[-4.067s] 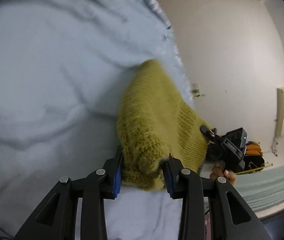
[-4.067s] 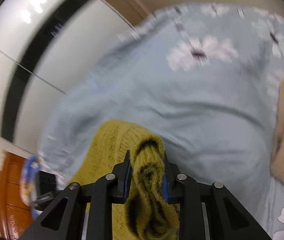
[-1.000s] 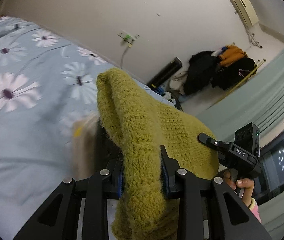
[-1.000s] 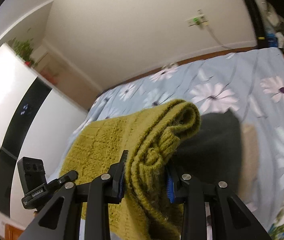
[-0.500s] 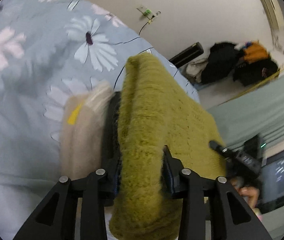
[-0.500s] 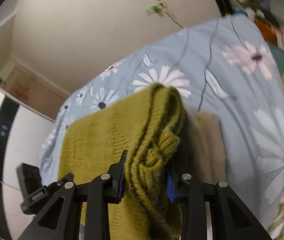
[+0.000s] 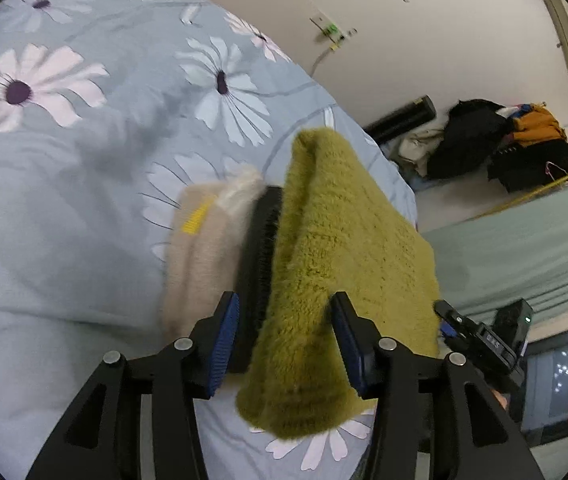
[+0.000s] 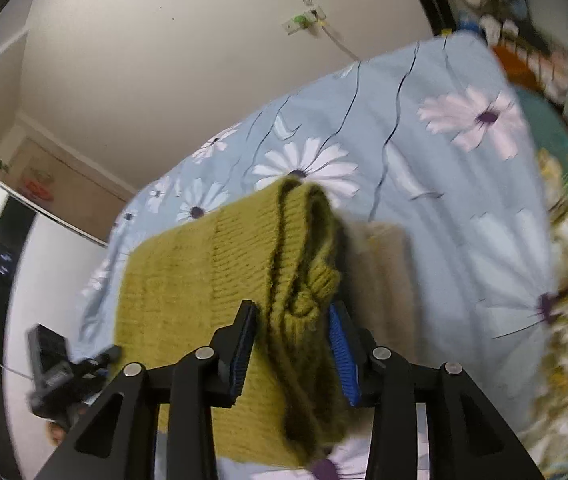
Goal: Fold clothes
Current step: 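Carry the folded sweater with both grippers toward the dark clothes stack, then lower the sweater onto the stack and open both grippers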
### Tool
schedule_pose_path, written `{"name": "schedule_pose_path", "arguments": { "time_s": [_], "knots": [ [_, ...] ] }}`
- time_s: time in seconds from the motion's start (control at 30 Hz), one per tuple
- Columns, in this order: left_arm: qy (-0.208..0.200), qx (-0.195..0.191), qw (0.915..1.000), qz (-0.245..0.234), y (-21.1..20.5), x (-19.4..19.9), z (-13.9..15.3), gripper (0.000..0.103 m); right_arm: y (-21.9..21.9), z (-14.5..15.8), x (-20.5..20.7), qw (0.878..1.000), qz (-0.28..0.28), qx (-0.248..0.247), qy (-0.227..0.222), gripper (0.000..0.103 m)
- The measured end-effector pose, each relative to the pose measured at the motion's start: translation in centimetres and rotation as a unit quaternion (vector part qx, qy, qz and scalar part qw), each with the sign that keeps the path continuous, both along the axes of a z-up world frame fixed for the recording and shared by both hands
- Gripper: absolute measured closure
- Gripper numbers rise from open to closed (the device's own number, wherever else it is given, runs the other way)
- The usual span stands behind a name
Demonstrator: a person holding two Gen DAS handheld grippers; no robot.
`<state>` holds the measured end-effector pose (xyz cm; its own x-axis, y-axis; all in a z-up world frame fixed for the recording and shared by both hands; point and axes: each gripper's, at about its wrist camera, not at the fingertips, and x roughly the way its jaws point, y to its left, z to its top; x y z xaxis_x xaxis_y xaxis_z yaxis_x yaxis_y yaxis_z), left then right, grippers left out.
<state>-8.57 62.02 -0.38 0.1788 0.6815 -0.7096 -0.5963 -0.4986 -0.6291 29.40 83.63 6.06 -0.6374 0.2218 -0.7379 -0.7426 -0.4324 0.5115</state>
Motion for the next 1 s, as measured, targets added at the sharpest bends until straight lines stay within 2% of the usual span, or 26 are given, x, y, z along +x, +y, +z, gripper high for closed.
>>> {"name": "schedule_pose_path", "arguments": {
  "time_s": [0.1,0.2,0.3,0.37,0.43,0.6,0.8,0.9,1.0],
  "knots": [
    [0.072,0.006,0.9974,-0.002,0.1,1.6,2.8,0.054,-0.8,2.1,-0.5,0.999,-0.002,0.039,-0.01,0.062],
    [0.111,0.024,0.9929,-0.034,1.2,4.0,4.4,0.054,-1.7,4.0,-2.2,0.997,0.013,0.076,-0.009,0.062],
    [0.132,0.004,0.9885,-0.073,2.7,5.9,3.1,0.054,-2.3,4.0,-4.6,0.995,0.047,0.081,-0.018,0.062],
    [0.135,-0.022,0.9877,-0.076,3.3,5.9,0.7,0.054,-2.3,2.8,-5.9,0.995,0.057,0.072,-0.035,0.062],
    [0.126,-0.029,0.9893,-0.069,3.2,5.4,-0.8,0.054,-1.9,1.0,-6.6,0.996,0.056,0.059,-0.048,0.063],
    [0.067,-0.011,0.9965,-0.049,3.5,3.1,-2.6,0.054,-1.3,-0.8,-6.9,0.996,0.054,0.056,-0.052,0.064],
    [0.071,-0.011,0.9969,-0.033,2.1,4.4,-1.1,0.054,-1.9,0.0,-7.2,0.995,0.043,0.06,-0.073,0.063],
    [0.089,-0.017,0.9954,-0.032,0.7,5.7,0.0,0.054,-4.3,1.8,-6.4,0.992,0.047,0.096,-0.072,0.063],
    [0.091,-0.006,0.9954,-0.028,-1.5,7.1,0.9,0.054,-7.6,3.8,-5.5,0.983,0.068,0.149,-0.077,0.063]
  ]
}}
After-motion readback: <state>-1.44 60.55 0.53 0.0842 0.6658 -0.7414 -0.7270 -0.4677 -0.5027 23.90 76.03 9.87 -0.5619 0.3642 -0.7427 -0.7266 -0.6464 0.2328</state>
